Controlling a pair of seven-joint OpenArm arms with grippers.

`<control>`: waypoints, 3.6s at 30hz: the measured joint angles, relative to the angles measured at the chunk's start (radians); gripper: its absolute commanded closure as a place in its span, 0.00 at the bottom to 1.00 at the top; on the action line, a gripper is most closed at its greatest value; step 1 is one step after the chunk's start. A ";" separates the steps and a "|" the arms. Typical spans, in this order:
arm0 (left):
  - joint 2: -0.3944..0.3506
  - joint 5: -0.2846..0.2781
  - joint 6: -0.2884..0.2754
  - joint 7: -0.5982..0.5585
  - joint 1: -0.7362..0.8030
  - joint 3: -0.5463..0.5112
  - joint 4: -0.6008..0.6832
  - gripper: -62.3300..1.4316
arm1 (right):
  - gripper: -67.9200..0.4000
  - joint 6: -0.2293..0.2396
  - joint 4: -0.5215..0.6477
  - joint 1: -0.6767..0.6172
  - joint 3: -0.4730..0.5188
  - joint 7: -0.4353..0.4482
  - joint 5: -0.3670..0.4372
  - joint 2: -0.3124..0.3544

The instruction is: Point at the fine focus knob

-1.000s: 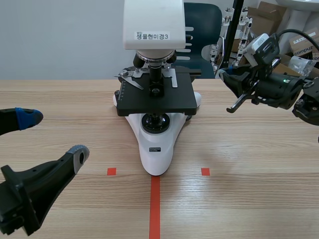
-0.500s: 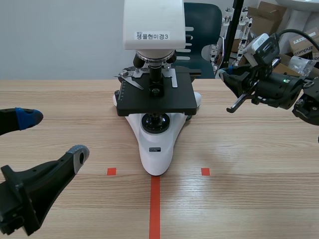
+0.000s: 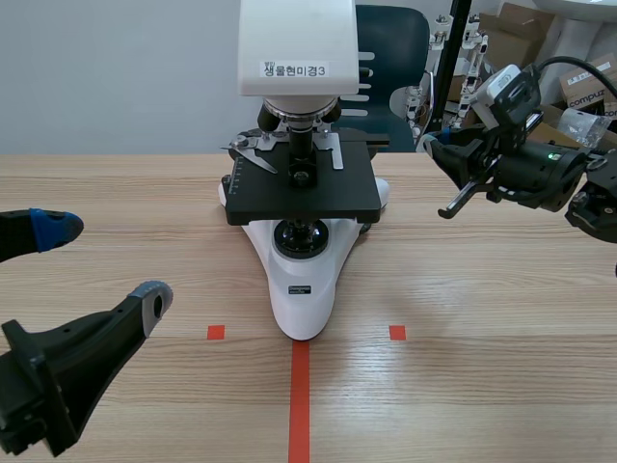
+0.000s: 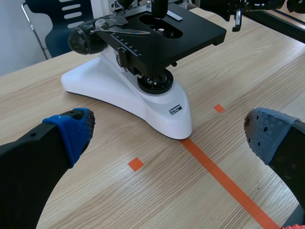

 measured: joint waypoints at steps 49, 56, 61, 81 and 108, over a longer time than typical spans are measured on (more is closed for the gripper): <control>0.000 0.000 0.000 0.000 0.000 0.000 0.000 0.00 | 0.98 0.000 0.000 0.000 0.000 -0.008 0.000 0.000; 0.000 0.000 0.000 0.000 0.000 0.000 0.000 0.00 | 0.98 0.000 0.000 0.000 0.000 -0.008 0.000 0.000; 0.000 0.000 0.000 0.000 0.000 0.000 0.000 0.00 | 0.96 0.001 0.000 0.000 0.000 -0.019 0.001 0.004; 0.000 0.000 0.000 0.000 0.000 0.000 0.000 0.00 | 0.36 -0.125 0.430 -0.597 0.050 -0.171 0.591 0.424; 0.000 0.000 0.000 0.000 0.000 0.000 0.000 0.00 | 0.00 -0.340 1.369 -1.137 0.175 -0.423 0.612 0.301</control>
